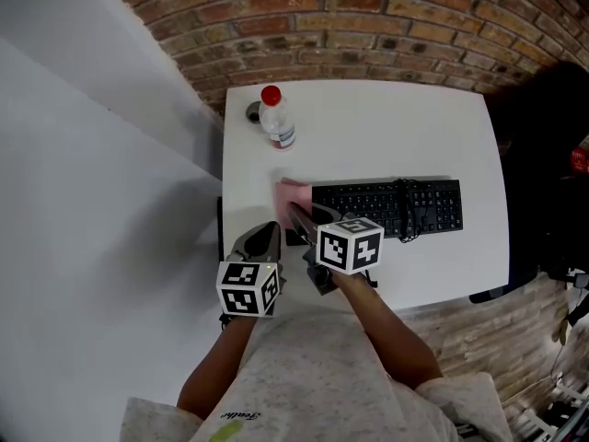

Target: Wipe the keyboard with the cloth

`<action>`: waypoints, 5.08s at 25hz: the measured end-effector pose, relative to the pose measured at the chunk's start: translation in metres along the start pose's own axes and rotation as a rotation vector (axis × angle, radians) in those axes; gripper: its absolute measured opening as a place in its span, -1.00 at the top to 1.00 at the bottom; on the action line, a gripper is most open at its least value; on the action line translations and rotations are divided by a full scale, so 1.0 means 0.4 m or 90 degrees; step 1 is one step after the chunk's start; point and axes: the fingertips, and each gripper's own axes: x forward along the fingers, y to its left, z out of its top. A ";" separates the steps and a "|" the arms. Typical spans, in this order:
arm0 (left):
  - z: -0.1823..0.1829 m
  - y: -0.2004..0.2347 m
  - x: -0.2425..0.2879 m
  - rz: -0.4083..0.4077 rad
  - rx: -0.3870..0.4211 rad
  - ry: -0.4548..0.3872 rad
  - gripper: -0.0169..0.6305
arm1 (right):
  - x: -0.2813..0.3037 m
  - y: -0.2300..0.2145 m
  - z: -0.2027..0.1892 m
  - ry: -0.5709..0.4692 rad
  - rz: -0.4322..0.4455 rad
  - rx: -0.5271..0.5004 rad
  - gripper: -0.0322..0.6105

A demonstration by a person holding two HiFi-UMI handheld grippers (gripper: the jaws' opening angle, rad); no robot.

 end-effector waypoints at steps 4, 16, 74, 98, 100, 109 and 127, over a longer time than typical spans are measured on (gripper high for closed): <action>0.001 -0.019 0.004 -0.005 0.004 -0.001 0.97 | -0.018 -0.022 0.002 0.003 -0.024 -0.017 0.83; 0.016 -0.072 0.024 0.018 -0.005 -0.003 0.98 | -0.083 -0.085 0.013 0.007 -0.054 -0.031 0.83; 0.028 -0.536 0.227 -0.032 0.027 0.004 0.98 | -0.542 -0.455 0.149 -0.034 -0.144 -0.009 0.83; 0.030 -0.661 0.304 -0.034 0.038 0.004 0.98 | -0.694 -0.633 0.191 -0.071 -0.179 0.027 0.83; 0.028 -0.668 0.308 -0.036 0.038 0.005 0.98 | -0.707 -0.646 0.190 -0.075 -0.185 0.031 0.83; 0.018 -0.676 0.300 -0.043 0.038 0.007 0.97 | -0.766 -0.702 0.193 -0.092 -0.232 0.037 0.83; 0.007 -0.527 0.216 -0.038 0.015 0.007 0.98 | -0.696 -0.438 0.269 -0.155 -0.166 -0.034 0.83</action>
